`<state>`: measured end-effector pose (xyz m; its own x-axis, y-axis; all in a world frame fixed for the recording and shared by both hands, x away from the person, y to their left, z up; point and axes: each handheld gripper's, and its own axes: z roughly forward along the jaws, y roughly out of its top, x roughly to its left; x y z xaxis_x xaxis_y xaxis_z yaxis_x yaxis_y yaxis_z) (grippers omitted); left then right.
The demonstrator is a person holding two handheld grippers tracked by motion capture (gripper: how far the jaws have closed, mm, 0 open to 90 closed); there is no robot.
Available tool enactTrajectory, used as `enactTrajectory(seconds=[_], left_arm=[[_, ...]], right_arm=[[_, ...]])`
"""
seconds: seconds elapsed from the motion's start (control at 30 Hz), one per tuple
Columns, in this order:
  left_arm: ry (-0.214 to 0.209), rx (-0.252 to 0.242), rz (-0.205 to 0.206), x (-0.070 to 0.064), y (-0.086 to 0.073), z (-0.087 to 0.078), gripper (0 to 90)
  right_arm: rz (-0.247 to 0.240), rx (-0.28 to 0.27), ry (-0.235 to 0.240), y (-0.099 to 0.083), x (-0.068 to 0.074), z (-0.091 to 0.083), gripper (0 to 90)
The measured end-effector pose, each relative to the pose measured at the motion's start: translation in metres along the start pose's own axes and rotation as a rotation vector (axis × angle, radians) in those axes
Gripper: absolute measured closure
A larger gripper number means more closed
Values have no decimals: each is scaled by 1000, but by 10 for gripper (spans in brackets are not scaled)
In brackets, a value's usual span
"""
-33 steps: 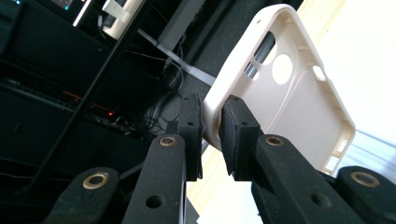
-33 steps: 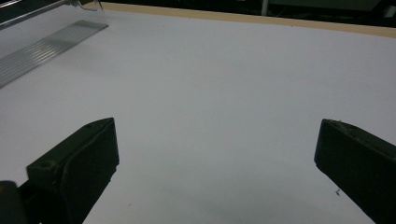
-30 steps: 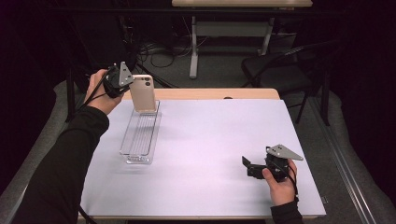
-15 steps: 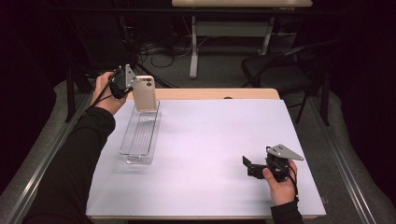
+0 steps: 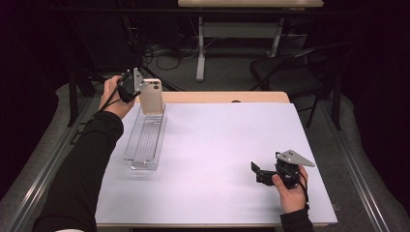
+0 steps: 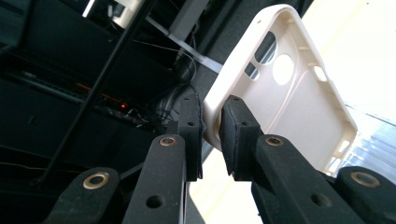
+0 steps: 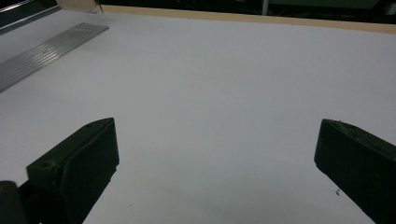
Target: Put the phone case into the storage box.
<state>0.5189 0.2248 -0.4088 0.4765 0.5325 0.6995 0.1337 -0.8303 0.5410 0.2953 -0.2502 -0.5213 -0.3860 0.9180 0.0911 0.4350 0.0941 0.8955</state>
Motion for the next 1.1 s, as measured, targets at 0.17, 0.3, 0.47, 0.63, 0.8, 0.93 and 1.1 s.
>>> enactTrajectory(seconds=[0.17,0.3,0.47,0.63,0.8,0.93,1.1], left_arm=[[7,-3,9,-4,1,5,793],[11,3,18,-6,2,9,793],[10,5,18,-6,1,12,793],[16,4,23,-8,-2,13,792],[16,-2,15,-11,-8,17,793],[12,-2,18,-14,-11,20,792],[9,-4,25,-16,-13,23,792]], right_arm=[[5,4,4,-1,1,1,0],[4,3,4,-1,1,1,0],[0,3,6,-2,1,2,0],[-1,12,9,-2,1,1,0],[-9,13,11,-2,1,2,0],[-9,11,11,-3,1,3,0],[-6,13,9,-4,2,4,0]])
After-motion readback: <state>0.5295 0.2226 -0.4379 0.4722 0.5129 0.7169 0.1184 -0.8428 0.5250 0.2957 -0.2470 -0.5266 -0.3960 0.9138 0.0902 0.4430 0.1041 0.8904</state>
